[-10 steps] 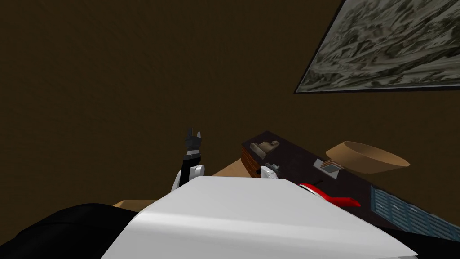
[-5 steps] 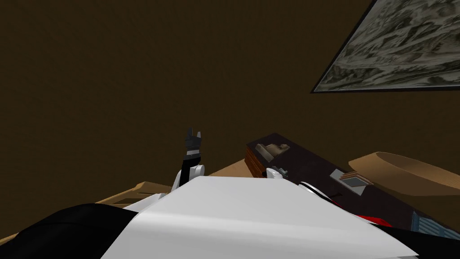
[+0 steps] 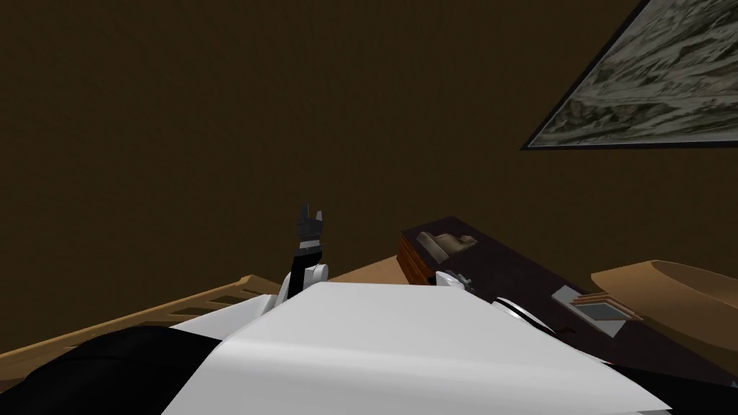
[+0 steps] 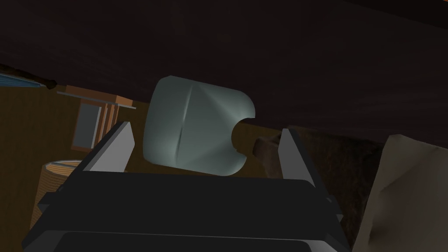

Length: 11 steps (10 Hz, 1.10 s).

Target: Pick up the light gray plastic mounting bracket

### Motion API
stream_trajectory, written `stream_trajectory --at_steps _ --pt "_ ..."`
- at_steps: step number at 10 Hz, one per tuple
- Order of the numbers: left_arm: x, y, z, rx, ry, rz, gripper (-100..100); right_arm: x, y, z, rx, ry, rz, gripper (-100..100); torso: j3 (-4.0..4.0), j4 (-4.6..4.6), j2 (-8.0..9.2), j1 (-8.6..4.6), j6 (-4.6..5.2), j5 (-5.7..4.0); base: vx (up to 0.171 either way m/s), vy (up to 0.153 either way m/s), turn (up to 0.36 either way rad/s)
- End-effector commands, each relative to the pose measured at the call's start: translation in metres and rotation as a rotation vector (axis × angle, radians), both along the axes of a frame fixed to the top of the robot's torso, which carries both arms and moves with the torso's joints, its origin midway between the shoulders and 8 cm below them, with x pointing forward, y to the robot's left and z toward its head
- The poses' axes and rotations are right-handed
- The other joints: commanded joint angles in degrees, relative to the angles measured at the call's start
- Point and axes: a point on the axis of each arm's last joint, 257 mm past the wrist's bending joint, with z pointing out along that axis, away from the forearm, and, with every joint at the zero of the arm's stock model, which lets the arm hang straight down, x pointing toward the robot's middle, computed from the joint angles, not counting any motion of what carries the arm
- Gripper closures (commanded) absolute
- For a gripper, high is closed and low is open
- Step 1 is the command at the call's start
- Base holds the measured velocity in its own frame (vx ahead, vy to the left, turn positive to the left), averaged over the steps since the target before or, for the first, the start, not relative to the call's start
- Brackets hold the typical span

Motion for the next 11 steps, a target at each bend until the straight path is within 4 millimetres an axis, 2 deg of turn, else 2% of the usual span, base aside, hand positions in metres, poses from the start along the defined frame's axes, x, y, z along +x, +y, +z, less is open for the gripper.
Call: stream_trajectory --at_steps 1,3,4,5,9,10,11 --pt "0.000 0.000 0.000 0.000 0.000 0.000 0 -0.010 -0.010 -0.002 0.001 -0.002 -0.021 -100 0.00 0.00 0.00 0.00 0.00 0.00 -0.026 0.029 0.138" --pt "0.000 0.000 0.000 0.000 0.000 0.000 0 -0.039 -0.048 0.002 -0.003 -0.014 -0.106 -100 0.00 0.00 0.00 0.05 -0.01 0.01 -0.027 0.057 0.350" --pt "0.000 0.000 0.000 0.000 0.000 0.000 0 -0.029 -0.036 0.000 -0.003 -0.007 -0.080 -100 0.00 0.00 0.00 0.12 -0.02 0.02 -0.009 0.024 0.077" --pt "0.000 0.000 0.000 0.000 0.000 0.000 0 -0.030 -0.037 0.000 -0.001 -0.011 -0.085 100 -0.02 -0.01 -0.04 0.00 0.05 0.00 -0.004 0.003 -0.034" --pt "0.000 0.000 0.000 0.000 0.000 0.000 0 -0.032 -0.038 0.000 -0.003 -0.010 -0.089 100 -0.11 -0.03 -0.20 -0.20 -0.07 -0.12 0.000 0.000 0.000" --pt "0.000 0.000 0.000 0.000 0.000 0.000 0 -0.032 -0.038 0.000 -0.004 -0.009 -0.088 0 -0.11 -0.03 -0.20 -0.20 -0.06 -0.12 0.000 0.000 0.000" --pt "0.000 0.000 0.000 0.000 0.000 0.000 0 -0.027 -0.031 -0.001 -0.003 -0.003 -0.065 100 -0.11 -0.03 -0.20 -0.20 -0.06 -0.12 0.010 -0.027 -0.271"
